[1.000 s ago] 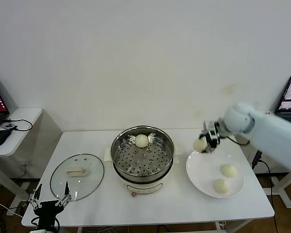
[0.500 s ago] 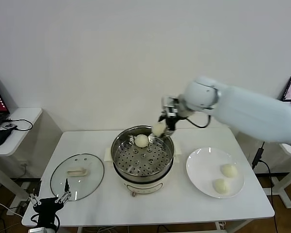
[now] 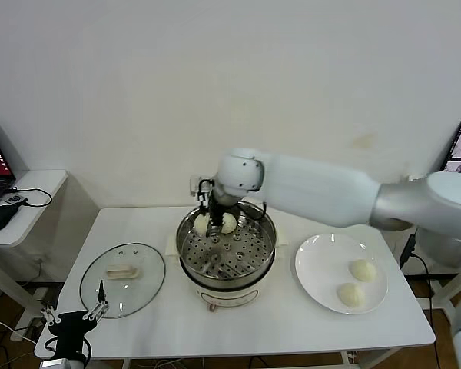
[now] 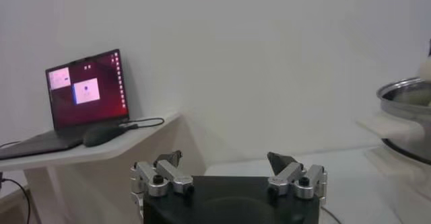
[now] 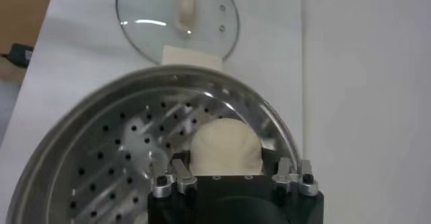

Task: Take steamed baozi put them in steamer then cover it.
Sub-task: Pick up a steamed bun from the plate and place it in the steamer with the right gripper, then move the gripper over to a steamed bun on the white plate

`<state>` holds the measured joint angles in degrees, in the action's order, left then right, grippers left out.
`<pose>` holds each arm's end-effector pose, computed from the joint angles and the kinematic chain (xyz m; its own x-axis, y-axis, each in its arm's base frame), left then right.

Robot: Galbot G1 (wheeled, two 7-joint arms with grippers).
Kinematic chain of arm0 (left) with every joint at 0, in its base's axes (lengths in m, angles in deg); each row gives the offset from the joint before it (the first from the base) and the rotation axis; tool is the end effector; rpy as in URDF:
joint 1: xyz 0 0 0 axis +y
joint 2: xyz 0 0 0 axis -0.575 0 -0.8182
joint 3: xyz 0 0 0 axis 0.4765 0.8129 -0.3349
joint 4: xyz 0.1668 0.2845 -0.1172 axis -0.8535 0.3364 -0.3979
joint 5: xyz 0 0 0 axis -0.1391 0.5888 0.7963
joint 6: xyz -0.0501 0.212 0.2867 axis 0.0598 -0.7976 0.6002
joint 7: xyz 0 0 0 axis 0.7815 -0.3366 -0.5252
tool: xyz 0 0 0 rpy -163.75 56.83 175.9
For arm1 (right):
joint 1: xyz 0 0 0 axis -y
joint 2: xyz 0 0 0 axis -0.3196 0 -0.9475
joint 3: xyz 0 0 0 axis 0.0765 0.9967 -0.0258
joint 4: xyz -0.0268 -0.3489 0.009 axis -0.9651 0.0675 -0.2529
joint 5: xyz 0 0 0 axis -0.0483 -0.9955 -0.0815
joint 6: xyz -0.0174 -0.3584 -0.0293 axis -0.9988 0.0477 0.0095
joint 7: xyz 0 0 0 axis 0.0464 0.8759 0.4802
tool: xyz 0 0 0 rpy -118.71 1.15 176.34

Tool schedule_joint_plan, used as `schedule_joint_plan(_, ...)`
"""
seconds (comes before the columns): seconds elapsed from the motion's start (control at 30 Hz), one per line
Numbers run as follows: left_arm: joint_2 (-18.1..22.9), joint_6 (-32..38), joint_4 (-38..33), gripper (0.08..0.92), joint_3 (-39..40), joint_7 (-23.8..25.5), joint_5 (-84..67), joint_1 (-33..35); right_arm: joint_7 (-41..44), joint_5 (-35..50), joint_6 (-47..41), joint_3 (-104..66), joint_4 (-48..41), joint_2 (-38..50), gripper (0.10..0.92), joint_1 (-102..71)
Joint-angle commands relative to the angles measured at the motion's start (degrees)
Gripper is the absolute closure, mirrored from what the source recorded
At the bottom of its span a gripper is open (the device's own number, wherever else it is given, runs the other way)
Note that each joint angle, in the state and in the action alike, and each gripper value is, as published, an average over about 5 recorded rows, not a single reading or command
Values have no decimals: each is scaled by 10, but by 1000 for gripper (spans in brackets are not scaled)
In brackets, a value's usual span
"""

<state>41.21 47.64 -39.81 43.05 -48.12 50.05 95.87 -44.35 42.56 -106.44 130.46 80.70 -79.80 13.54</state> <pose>0.1329 0.0974 -0.3058 -0.9593 -0.2748 0.0646 -0.2546 0.9412 0.2219 0.5144 0.2180 -0.0896 -0.2570 -0.3187 0.9123 -0.9408 -0.1332 -0.3116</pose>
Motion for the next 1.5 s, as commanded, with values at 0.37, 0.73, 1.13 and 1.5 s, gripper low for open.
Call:
schedule_joint_plan(0.37, 1, 1, 6, 177, 2, -1, -3, -4, -3, -40, -11, 3, -50, -50, 333, -48)
schedule_joint_plan(0.73, 1, 1, 7, 177, 0, -1, -4, -3, 144, -48, 39, -20, 76, 127, 203, 88)
schedule_joint_plan(1.13, 0, 0, 2, 177, 7, 0, -4, 0, 252, -185, 180, 19, 237, 427, 203, 122)
schedule_joint_plan(1.5, 1, 2, 10, 177, 16, 0, 2, 4, 243, -331, 232, -78, 236, 545, 202, -78)
